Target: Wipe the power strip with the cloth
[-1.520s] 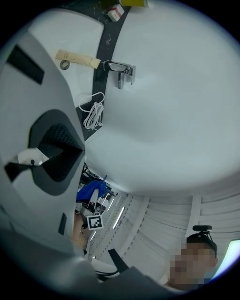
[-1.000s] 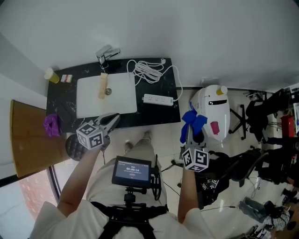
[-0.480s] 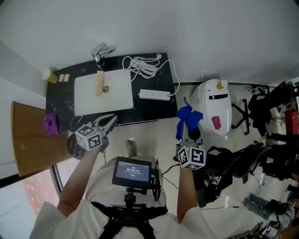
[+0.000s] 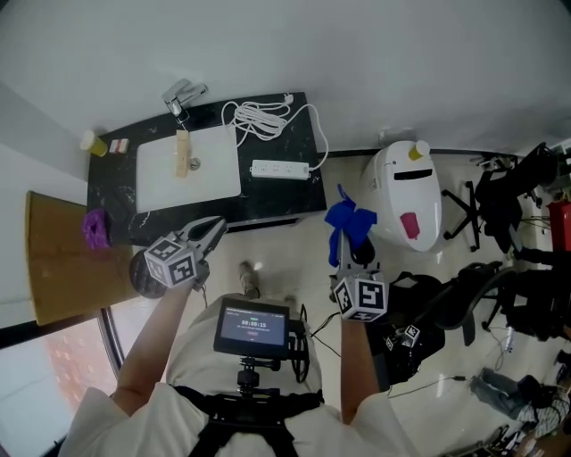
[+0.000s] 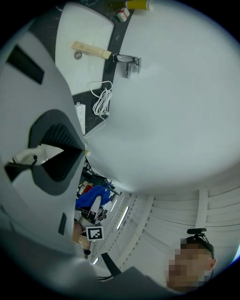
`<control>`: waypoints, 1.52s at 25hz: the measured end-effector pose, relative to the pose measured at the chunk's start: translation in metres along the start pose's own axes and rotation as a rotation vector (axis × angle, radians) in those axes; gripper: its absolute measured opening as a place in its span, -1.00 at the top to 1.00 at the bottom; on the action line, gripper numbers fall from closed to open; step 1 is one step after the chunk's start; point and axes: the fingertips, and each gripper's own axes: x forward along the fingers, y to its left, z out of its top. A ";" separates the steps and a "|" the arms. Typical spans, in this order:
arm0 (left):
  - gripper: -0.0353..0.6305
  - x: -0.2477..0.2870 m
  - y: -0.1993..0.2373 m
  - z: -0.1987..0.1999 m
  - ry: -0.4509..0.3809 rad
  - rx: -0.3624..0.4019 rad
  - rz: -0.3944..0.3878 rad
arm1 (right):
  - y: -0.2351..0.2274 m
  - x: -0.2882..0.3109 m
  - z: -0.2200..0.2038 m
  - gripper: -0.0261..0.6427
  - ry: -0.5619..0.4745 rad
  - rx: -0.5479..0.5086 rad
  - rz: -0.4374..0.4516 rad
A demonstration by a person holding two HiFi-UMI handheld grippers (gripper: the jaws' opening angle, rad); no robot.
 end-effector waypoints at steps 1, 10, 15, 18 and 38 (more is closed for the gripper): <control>0.88 0.001 -0.009 -0.003 -0.001 0.000 0.001 | -0.005 -0.007 0.000 0.63 0.005 -0.005 0.000; 0.88 0.001 -0.078 -0.032 0.004 0.018 0.031 | -0.046 -0.067 -0.020 0.63 0.035 -0.031 0.027; 0.88 -0.008 -0.104 -0.047 -0.001 0.017 0.054 | -0.058 -0.097 -0.030 0.63 0.073 -0.037 0.021; 0.88 -0.014 -0.118 -0.060 -0.009 0.014 0.068 | -0.058 -0.112 -0.036 0.63 0.084 -0.041 0.040; 0.88 -0.083 -0.199 -0.128 -0.071 -0.039 0.172 | -0.016 -0.204 -0.045 0.63 0.063 -0.041 0.267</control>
